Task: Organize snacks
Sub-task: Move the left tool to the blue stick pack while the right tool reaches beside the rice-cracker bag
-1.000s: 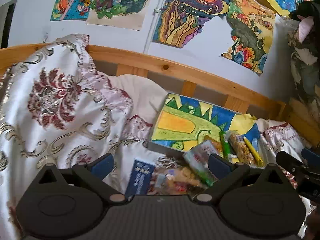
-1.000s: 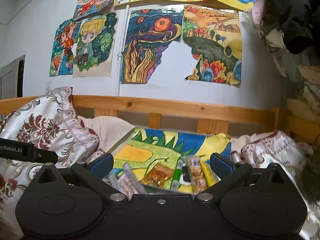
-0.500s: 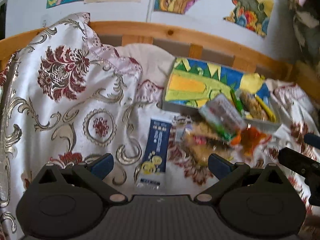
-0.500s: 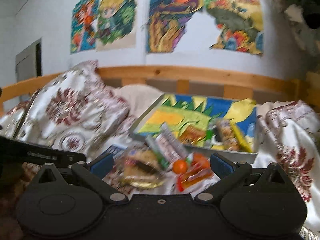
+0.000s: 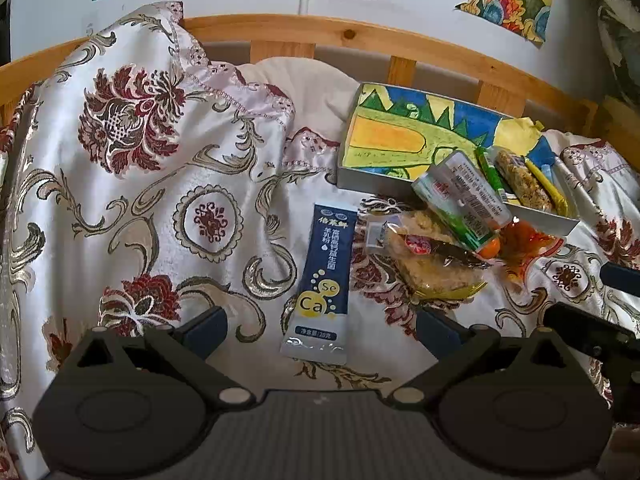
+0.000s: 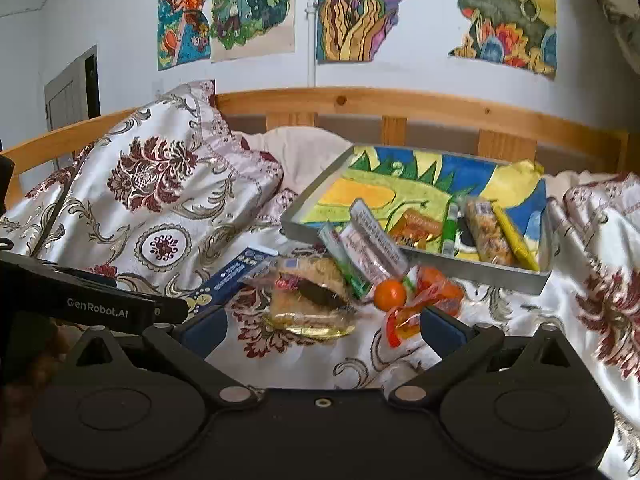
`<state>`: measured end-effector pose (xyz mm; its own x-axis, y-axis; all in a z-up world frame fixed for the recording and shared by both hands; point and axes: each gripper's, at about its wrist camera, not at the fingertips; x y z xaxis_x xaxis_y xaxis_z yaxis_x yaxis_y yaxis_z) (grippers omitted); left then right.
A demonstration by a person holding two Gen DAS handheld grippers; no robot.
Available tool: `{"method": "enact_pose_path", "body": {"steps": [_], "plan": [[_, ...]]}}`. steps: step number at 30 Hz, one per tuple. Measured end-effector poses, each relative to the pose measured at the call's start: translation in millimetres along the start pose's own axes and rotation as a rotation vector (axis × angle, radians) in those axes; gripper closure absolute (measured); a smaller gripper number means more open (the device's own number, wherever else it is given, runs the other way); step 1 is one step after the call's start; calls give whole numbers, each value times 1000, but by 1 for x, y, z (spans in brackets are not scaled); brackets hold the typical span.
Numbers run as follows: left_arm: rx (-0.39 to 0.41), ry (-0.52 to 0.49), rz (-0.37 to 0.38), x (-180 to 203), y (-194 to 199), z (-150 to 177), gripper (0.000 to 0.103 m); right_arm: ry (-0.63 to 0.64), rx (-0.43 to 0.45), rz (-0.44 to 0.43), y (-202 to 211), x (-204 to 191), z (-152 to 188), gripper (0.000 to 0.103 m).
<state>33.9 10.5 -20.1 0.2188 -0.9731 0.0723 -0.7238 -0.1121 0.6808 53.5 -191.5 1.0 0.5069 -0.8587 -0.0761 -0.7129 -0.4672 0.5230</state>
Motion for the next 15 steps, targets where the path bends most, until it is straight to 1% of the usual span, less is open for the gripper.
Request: {"method": "enact_pose_path", "body": {"steps": [9, 15], "plan": [[-32, 21, -20, -2, -8, 0, 1, -31, -58, -43, -15, 4, 0, 1], [-46, 39, -22, -3, -14, 1, 1, -7, -41, -62, -34, 3, -11, 1]]}}
Point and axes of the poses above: each gripper's, at about its wrist camera, not at the fingertips, and y roughly against the way its jaws point, x to its right, z to its underside, and after that the axes turned 1 degree about -y, right-handed
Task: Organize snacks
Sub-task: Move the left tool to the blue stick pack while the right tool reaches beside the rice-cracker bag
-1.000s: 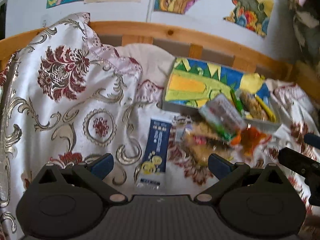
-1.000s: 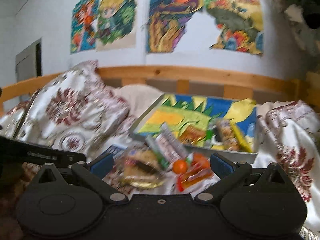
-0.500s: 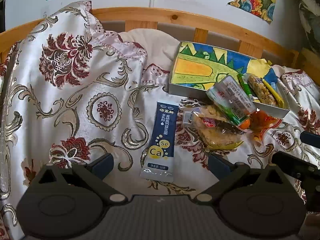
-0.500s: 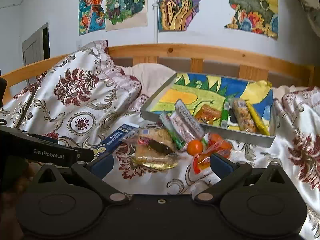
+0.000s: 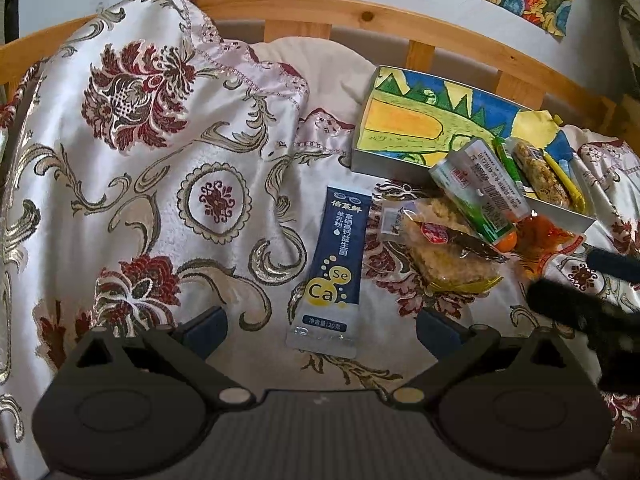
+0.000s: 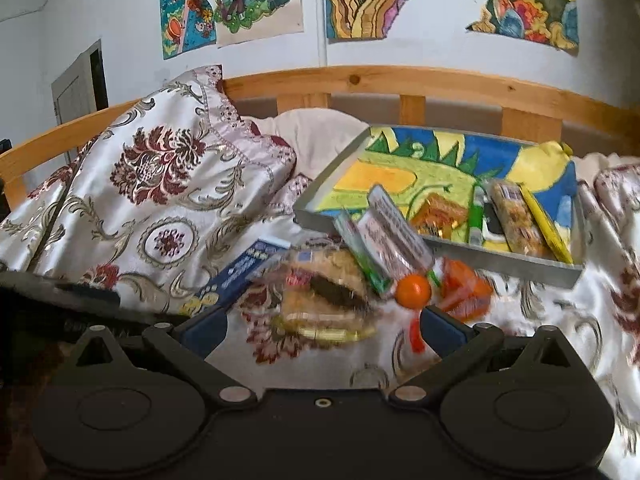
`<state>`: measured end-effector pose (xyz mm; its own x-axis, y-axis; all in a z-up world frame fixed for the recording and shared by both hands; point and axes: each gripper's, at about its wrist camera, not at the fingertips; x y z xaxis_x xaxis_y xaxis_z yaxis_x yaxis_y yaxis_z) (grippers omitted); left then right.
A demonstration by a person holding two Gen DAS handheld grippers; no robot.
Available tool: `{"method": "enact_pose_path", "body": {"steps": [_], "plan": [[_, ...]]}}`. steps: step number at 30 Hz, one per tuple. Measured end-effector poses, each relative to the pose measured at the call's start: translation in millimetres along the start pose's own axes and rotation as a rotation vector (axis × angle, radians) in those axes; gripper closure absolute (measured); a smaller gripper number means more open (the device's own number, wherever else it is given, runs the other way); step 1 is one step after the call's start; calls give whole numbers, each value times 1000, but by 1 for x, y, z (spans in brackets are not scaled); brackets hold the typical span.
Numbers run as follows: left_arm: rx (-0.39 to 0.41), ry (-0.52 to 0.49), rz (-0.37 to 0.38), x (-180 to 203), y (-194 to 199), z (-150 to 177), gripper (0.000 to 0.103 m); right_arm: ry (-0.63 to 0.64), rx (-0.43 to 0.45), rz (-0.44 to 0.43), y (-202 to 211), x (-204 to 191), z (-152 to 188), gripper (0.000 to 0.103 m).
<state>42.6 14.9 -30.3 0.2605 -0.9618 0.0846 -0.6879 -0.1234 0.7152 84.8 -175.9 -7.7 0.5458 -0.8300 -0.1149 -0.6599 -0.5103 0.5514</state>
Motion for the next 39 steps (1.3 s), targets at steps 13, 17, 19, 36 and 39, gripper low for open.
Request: {"method": "enact_pose_path", "body": {"steps": [13, 17, 19, 36, 39], "plan": [[-37, -58, 42, -6, -23, -12, 1, 12, -58, -200, -60, 16, -20, 1], [-44, -99, 59, -5, -30, -16, 1, 18, -73, -200, -70, 20, -20, 6], [-41, -118, 69, -5, -34, -20, 1, 13, -82, -192, -75, 23, -19, 7], [-16, -273, 150, 2, -67, -48, 3, 279, -117, -271, -77, 23, -18, 26], [-47, -290, 164, 4, -75, -47, 9, 290, -136, -226, -83, 21, -14, 27]]}}
Point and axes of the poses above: each gripper's, at about its wrist camera, not at the fingertips, and y roughly against the way its jaws point, x to its right, z to its underside, and after that the axes turned 1 degree about -y, right-handed
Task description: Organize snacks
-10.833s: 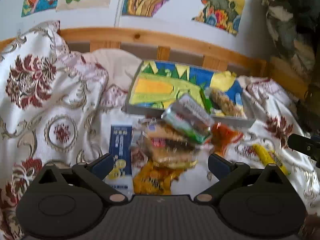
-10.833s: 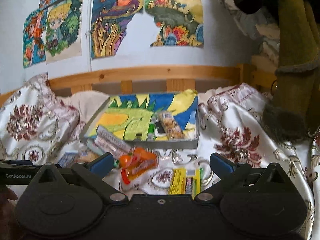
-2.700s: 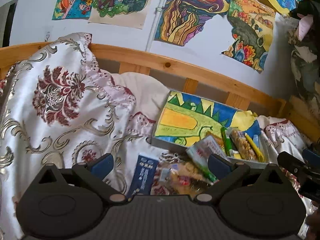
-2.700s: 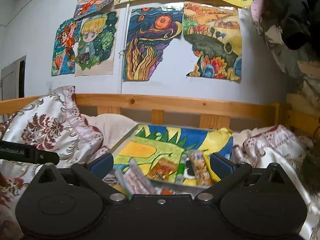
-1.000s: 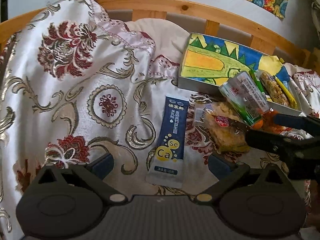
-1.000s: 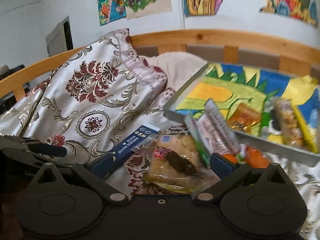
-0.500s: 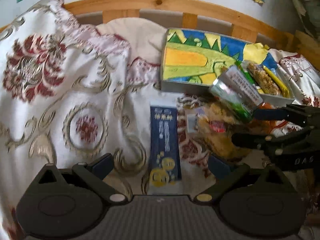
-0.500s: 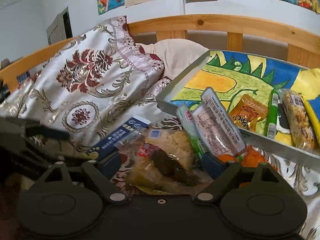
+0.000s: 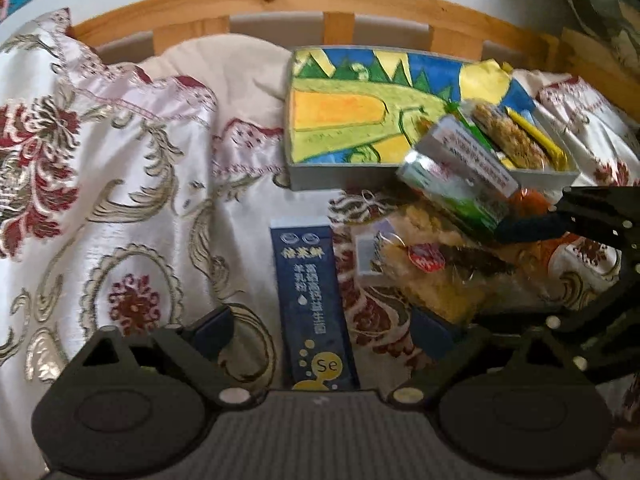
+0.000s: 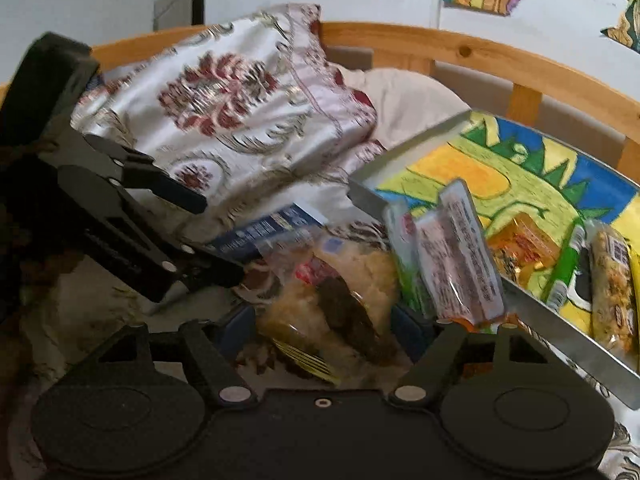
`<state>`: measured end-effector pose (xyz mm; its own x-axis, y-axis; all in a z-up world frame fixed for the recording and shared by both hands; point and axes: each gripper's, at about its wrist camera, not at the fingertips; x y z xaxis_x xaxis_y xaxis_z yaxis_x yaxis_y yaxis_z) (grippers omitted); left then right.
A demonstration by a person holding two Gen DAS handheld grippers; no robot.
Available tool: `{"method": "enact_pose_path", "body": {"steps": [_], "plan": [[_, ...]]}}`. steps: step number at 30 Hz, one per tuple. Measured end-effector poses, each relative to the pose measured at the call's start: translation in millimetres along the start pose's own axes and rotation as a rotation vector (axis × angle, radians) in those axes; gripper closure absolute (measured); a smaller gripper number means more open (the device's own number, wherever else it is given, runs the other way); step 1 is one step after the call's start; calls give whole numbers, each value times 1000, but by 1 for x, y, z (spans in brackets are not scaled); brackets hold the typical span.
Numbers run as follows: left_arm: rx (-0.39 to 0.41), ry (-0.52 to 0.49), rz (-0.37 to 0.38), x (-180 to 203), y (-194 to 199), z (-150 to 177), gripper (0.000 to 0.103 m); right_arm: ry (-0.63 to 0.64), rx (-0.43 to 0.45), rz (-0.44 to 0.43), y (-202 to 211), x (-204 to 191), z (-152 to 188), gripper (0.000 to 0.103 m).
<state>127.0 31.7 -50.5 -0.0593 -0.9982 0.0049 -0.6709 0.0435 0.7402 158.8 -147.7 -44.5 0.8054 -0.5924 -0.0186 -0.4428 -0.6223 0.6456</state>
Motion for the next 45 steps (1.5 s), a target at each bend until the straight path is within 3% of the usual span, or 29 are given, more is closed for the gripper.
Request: {"method": "enact_pose_path", "body": {"steps": [7, 10, 16, 19, 28, 29, 30, 31, 39, 41, 45], "plan": [[-64, 15, 18, -1, -14, -4, 27, -25, -18, 25, -11, 4, 7, 38], [-77, 37, 10, -5, -15, -4, 30, -14, -17, 24, -11, 1, 7, 43], [-94, 62, -6, -6, -14, -6, 48, 8, -9, 16, -5, -5, 4, 62], [-103, 73, -3, -5, -12, -6, 55, 16, 1, 25, -2, -7, 2, 66], [-124, 77, -15, -3, -18, -9, 56, 75, 18, 70, 0, -18, 4, 71], [-124, 86, -15, -4, -18, -9, 56, 83, 21, 75, 1, -20, 4, 73], [-123, 94, -15, -4, -18, -9, 58, 85, 26, 75, 1, -20, 4, 83], [-123, 101, -13, -4, -17, -9, 63, 86, 32, 81, 2, -21, 4, 82], [-127, 166, 6, -3, -10, -6, 67, 59, 53, 80, 6, -20, 3, 83], [-129, 196, 15, -5, -8, -5, 68, 65, 70, 97, 8, -21, 2, 93], [-134, 229, 28, -5, -5, -3, 68, 68, 75, 112, 11, -20, 2, 94]]}}
Point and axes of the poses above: each gripper's, at about its wrist camera, not at the fingertips, and y roughly against the way its jaws point, x to its right, z to its underside, and after that the axes turned 1 degree about -y, right-handed
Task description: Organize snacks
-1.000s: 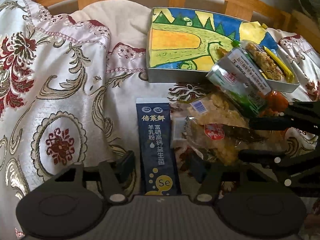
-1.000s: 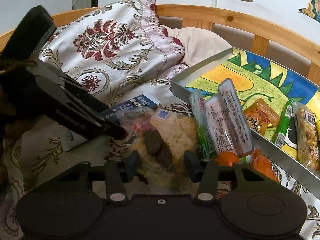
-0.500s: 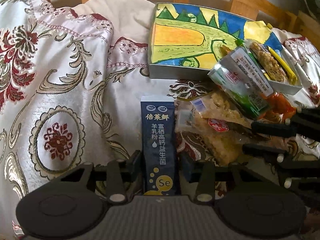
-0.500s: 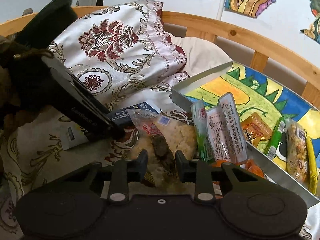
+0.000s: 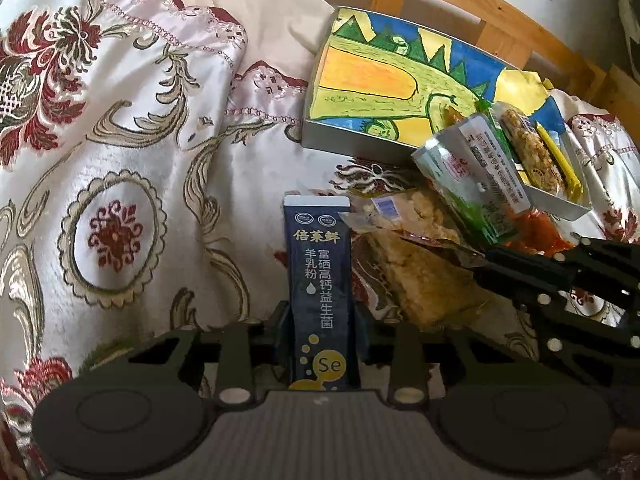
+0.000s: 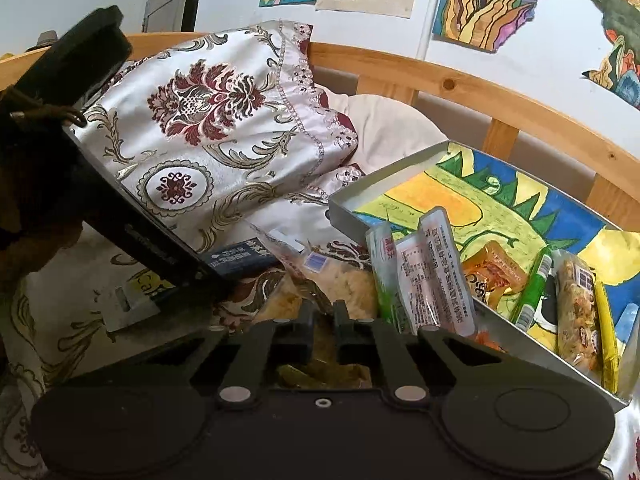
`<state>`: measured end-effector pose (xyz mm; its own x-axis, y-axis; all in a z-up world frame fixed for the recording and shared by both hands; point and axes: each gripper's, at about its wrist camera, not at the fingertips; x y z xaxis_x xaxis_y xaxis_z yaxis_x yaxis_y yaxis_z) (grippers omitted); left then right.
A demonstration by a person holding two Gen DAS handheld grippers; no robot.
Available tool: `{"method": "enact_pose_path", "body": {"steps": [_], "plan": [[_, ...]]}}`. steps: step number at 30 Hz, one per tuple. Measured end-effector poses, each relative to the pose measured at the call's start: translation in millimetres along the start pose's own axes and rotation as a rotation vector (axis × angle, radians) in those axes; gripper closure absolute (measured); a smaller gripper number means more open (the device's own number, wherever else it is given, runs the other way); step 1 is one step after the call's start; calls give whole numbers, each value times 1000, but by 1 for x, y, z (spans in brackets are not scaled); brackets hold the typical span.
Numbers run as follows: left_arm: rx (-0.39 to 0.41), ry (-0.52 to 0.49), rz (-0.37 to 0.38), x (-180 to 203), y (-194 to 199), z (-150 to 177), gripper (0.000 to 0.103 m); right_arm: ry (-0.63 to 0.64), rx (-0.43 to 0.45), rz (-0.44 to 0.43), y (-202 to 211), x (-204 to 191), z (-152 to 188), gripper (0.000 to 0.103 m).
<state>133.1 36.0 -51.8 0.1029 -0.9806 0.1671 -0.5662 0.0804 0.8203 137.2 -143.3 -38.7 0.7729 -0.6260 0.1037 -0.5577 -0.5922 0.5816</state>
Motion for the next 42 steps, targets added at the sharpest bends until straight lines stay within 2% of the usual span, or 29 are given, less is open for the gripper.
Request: {"method": "enact_pose_path", "body": {"steps": [6, 8, 13, 15, 20, 28, 34, 38, 42], "plan": [[-4, -12, -20, 5, 1, 2, 68, 2, -15, 51, -6, 2, 2, 91], [-7, -1, -15, 4, 1, 1, 68, -1, -38, 70, -11, 4, 5, 82], [-9, 27, -8, 1, 1, 0, 68, 58, -42, 106, -16, -4, 11, 72], [-9, 36, -6, 1, 1, 0, 68, 61, -44, 119, -17, -3, 12, 65], [-6, 43, -6, 2, 0, 0, 68, -99, -57, 48, -21, 18, 11, 59], [-4, 55, 6, 3, 0, 0, 68, -189, -85, -41, -22, 23, 10, 65], [1, 74, 24, 1, 5, 3, 68, -147, -85, -34, -16, 15, 8, 68], [1, 80, 35, 1, 9, 5, 68, -101, -78, -17, -9, 9, 6, 82], [1, 82, 34, 2, 10, 8, 68, -96, -80, -2, -8, 6, 8, 80]]}}
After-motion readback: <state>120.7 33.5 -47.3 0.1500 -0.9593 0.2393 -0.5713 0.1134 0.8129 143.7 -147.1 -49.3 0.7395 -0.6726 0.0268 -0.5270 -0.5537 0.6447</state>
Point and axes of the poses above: each gripper's, at about its wrist camera, not at the fingertips, and y roughly against the way its jaws point, x to its right, z to its underside, and after that the axes turned 1 degree about -y, right-handed
